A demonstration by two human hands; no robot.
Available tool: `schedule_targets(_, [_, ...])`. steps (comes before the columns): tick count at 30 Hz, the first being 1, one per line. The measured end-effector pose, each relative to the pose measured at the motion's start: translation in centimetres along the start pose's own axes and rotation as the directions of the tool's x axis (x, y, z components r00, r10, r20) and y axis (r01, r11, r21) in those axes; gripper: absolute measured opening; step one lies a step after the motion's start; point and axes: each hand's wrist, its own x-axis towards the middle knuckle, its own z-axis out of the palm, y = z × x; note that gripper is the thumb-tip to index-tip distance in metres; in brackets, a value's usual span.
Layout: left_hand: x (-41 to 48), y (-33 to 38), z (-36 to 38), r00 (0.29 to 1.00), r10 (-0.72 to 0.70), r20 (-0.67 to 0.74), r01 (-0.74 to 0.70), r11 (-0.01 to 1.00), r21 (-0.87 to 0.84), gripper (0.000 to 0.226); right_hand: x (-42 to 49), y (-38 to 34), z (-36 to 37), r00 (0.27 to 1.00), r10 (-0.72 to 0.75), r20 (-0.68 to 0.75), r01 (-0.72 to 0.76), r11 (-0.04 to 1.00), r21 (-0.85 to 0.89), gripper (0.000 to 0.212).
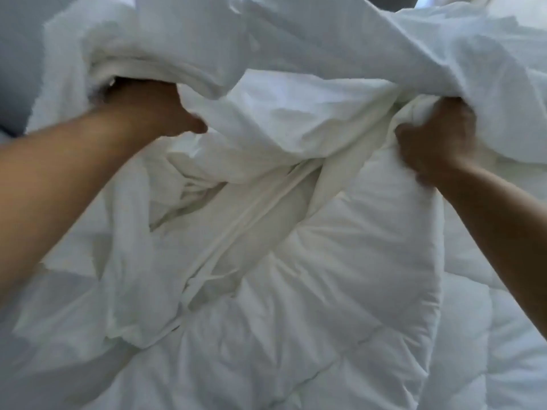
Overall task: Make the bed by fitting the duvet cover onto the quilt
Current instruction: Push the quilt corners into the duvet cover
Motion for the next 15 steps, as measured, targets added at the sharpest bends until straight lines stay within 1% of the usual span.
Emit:
schedule_targets(1, [0.3,-0.6,-0.7,0.998,0.007,0.067,-0.005,0.999,-0.035,0.096,0.1,-0.4,0.3,1.000,-0.018,-0.009,0.018,1.000,0.005,0.031])
schedule_targets(2, [0.1,-0.9,-1.2,0.995,0.005,0.098,0.001,0.998,-0.061,0.098,0.2,-0.8,0.7,1.000,-0.026,0.008,0.026,1.000,0.002,0.025])
schedule_targets(3, [-0.7,-0.6,-1.4,0.997,-0.001,0.080,0.005,0.999,-0.050,0.099,0.3,-1.2,0.9,0.999,-0.019,0.044,0.020,1.000,-0.014,0.022])
schedule_targets(4, [-2.1,0.1,-1.0,1.000,0.000,0.012,0.000,1.000,0.005,0.095,0.2,-1.6,1.2,0.996,-0.003,0.093,0.006,0.999,-0.033,0.019])
schedule_targets(5, [-3.6,1.1,0.1,0.997,0.033,-0.071,-0.029,0.998,0.063,0.083,0.1,-1.8,1.5,0.991,0.009,0.135,-0.002,0.999,-0.051,0.018])
schedule_targets(6, [-5.4,2.6,2.0,0.986,0.111,-0.125,-0.099,0.991,0.092,0.068,-0.1,-1.9,1.8,0.986,0.020,0.168,-0.010,0.998,-0.064,0.019])
schedule_targets(7, [-7.0,4.4,4.0,0.973,0.186,-0.134,-0.175,0.980,0.089,0.057,-0.2,-2.0,2.2,0.983,0.022,0.182,-0.010,0.998,-0.064,0.016])
schedule_targets(8, [-8.6,6.3,6.2,0.968,0.232,-0.094,-0.227,0.972,0.065,0.053,-0.3,-2.1,2.5,0.982,0.021,0.186,-0.010,0.998,-0.056,0.013])
schedule_targets(9, [-9.4,7.7,8.3,0.968,0.250,-0.021,-0.249,0.968,0.027,0.054,-0.4,-2.2,2.8,0.983,0.018,0.183,-0.010,0.999,-0.043,0.020])
schedule_targets(11, [-10.0,9.5,11.6,0.962,0.225,0.154,-0.219,0.974,-0.052,0.059,-0.4,-2.3,3.1,0.979,-0.001,0.204,0.007,1.000,-0.028,0.035])
schedule_targets(12, [-9.7,9.8,12.6,0.957,0.216,0.196,-0.205,0.976,-0.076,0.056,-0.3,-2.2,3.1,0.976,-0.009,0.216,0.015,1.000,-0.027,0.038])
schedule_targets(13, [-9.3,9.9,13.3,0.959,0.208,0.193,-0.195,0.977,-0.086,0.048,-0.3,-2.2,2.9,0.976,-0.019,0.218,0.027,0.999,-0.031,0.037])
schedule_targets(15, [-8.7,10.2,13.1,0.958,0.211,0.195,-0.188,0.973,-0.131,0.036,0.0,-2.0,2.2,0.976,-0.002,0.216,0.006,1.000,-0.018,0.027])
